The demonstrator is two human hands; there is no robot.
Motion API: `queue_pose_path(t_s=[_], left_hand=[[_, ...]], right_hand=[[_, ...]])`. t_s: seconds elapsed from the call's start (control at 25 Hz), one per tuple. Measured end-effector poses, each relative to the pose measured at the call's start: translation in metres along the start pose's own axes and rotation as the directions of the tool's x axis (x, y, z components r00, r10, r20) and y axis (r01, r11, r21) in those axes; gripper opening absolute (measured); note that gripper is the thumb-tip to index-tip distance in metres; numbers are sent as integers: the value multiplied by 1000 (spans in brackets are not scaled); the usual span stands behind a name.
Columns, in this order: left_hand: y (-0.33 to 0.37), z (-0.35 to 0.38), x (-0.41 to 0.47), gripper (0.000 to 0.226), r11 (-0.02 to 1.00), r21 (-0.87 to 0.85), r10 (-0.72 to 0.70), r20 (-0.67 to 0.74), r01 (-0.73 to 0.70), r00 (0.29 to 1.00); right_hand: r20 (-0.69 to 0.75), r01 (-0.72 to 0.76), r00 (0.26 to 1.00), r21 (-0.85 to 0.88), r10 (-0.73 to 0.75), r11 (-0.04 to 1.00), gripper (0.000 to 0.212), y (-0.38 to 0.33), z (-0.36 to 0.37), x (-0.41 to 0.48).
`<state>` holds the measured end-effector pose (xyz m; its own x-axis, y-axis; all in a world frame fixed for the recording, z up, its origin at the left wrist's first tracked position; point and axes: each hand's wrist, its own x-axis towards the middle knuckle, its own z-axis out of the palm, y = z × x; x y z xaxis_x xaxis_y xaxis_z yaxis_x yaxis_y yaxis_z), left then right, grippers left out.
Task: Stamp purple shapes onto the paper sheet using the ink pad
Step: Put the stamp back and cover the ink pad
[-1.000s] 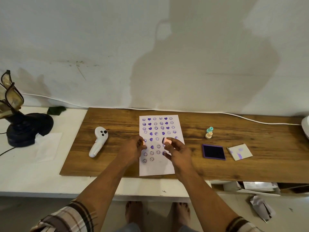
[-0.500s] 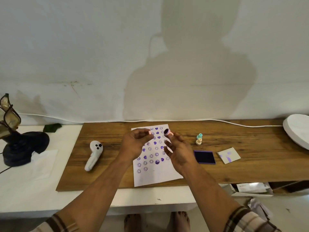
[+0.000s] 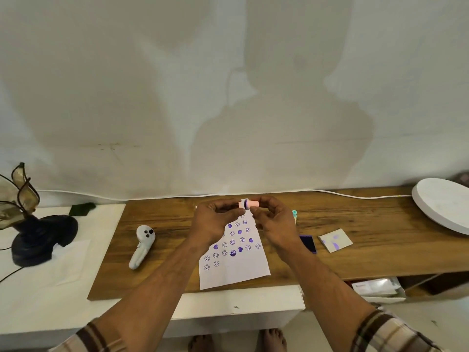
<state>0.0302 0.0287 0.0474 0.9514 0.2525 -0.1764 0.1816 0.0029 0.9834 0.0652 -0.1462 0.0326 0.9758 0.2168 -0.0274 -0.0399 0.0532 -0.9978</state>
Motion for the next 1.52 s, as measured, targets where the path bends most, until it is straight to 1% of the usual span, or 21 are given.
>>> queue_pose_path(t_s=[0.4, 0.52, 0.6, 0.68, 0.76, 0.84, 0.92, 0.96, 1.04, 1.16, 1.24, 1.32, 1.36, 1.44, 1.52], left_hand=[[-1, 13, 5, 27, 996, 42, 75, 9, -75, 997], [-3, 15, 8, 25, 995, 77, 56, 5, -56, 998], [-5, 17, 9, 23, 993, 112, 37, -6, -36, 999], [-8, 18, 10, 22, 991, 130, 29, -6, -28, 1000], [-10, 21, 12, 22, 988, 152, 23, 15, -25, 1000], [-10, 25, 12, 25, 986, 168, 14, 25, -18, 1000], [-10, 33, 14, 36, 988, 154, -3, 31, -2, 1000], [-10, 36, 15, 42, 986, 168, -14, 27, 9, 1000], [-12, 38, 17, 50, 973, 231, -27, 11, 23, 1000], [-18, 33, 19, 49, 958, 283, -39, -12, 40, 999], [-22, 33, 19, 45, 961, 267, -71, -34, 77, 997], [-25, 34, 20, 40, 960, 261, -93, -38, 100, 995], [-28, 35, 20, 40, 957, 271, -95, -33, 101, 995], [-34, 34, 23, 40, 948, 305, -90, -17, 91, 996], [-39, 31, 30, 38, 936, 337, -109, 7, 101, 994]], right_hand=[[37, 53, 998, -89, -50, 995, 19, -2, -11, 1], [64, 74, 996, -192, -63, 979, 20, -3, -16, 2], [82, 68, 995, -253, -48, 965, 25, -5, -19, 2], [99, 61, 995, -289, -34, 955, 24, -1, -24, 5], [103, 47, 995, -314, -15, 948, 18, 4, -29, 7], [99, 33, 995, -324, -1, 945, 21, 7, -32, 7], [41, 13, 999, -308, 0, 951, 24, 9, -38, 7], [-11, 0, 1000, -312, -3, 950, 23, 9, -44, 9], [-122, -42, 993, -377, -5, 925, 21, 12, -63, 12], [-221, -136, 974, -431, 41, 892, 21, 24, -100, 14], [-282, -201, 956, -434, 80, 878, 26, 35, -123, 14], [-329, -227, 943, -515, 54, 826, 27, 49, -143, 18], [-348, -242, 937, -583, 31, 776, 25, 55, -152, 21], [-373, -285, 928, -708, 0, 646, 23, 65, -165, 31], [-370, -312, 929, -801, -13, 511, 24, 72, -172, 44]])
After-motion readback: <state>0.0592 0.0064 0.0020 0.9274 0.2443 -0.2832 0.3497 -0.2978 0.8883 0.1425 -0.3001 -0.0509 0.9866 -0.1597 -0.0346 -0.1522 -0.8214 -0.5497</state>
